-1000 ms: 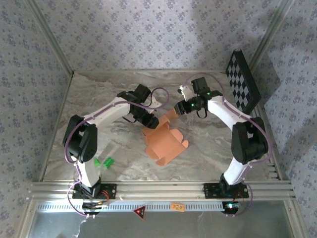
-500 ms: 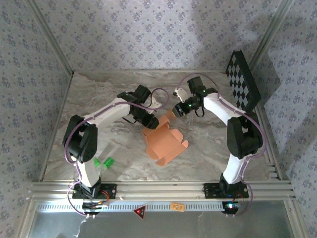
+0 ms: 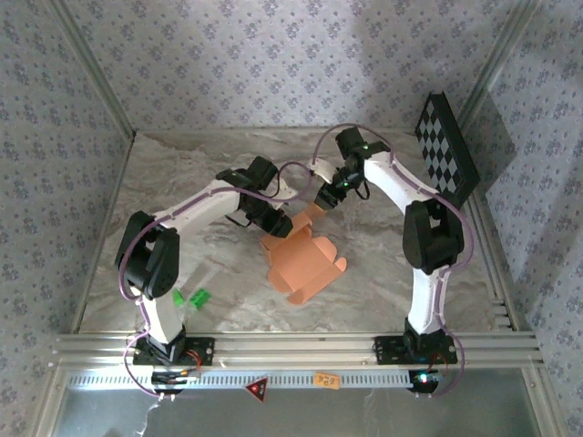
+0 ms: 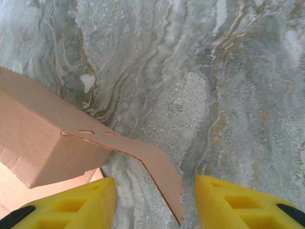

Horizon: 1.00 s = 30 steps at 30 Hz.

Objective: Fold the paper box

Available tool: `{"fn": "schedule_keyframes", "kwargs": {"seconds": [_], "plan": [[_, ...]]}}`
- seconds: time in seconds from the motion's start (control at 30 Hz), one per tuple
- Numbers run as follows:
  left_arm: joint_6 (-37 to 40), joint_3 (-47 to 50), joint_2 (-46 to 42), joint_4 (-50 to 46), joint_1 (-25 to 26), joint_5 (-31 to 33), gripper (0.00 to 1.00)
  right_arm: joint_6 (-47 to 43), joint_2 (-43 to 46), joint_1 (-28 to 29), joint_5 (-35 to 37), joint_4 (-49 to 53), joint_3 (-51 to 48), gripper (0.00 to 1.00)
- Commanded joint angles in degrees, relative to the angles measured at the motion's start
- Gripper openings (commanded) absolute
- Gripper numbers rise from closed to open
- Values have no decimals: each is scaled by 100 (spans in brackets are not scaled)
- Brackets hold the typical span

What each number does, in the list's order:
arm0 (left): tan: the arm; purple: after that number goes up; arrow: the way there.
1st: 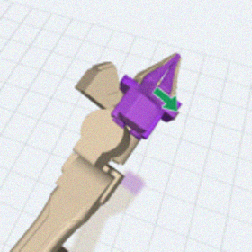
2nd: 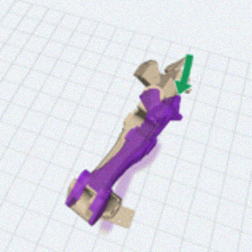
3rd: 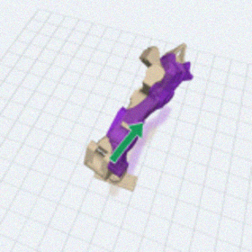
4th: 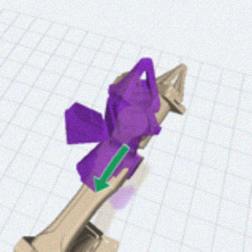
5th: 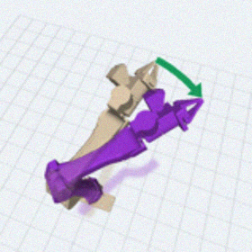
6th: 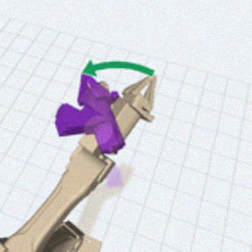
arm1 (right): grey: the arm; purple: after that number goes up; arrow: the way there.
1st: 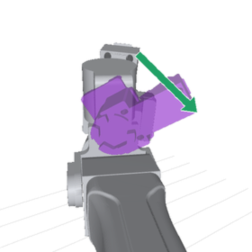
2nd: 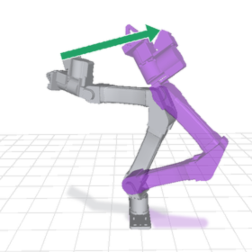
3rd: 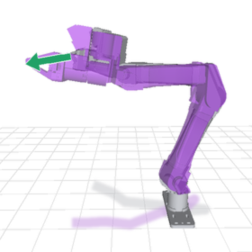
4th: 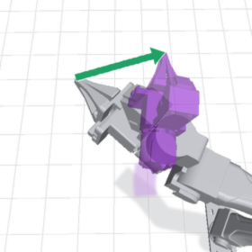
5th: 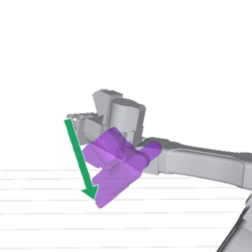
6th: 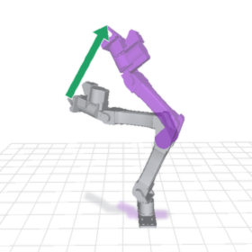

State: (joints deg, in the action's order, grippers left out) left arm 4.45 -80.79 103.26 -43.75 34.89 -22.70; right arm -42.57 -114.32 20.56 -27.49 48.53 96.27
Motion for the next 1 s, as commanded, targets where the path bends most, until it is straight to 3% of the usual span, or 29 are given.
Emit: {"fn": "schedule_keyframes", "kwargs": {"seconds": [0.0,0.1,0.47,0.7,0.97], "plan": [[-40,59,-61,-132,26,138,41,-445,-158,18,-154,650,190,48],[-47,65,-61,-123,32,134,41,-376,-169,-6,-57,478,114,43],[-87,108,-61,-94,30,150,41,247,455,27,215,-83,-553,9],[-155,196,-78,-18,31,134,41,1522,1102,150,370,-564,-1140,7],[-234,274,-130,15,30,133,41,3708,1475,470,878,-1141,-1846,9]]}}
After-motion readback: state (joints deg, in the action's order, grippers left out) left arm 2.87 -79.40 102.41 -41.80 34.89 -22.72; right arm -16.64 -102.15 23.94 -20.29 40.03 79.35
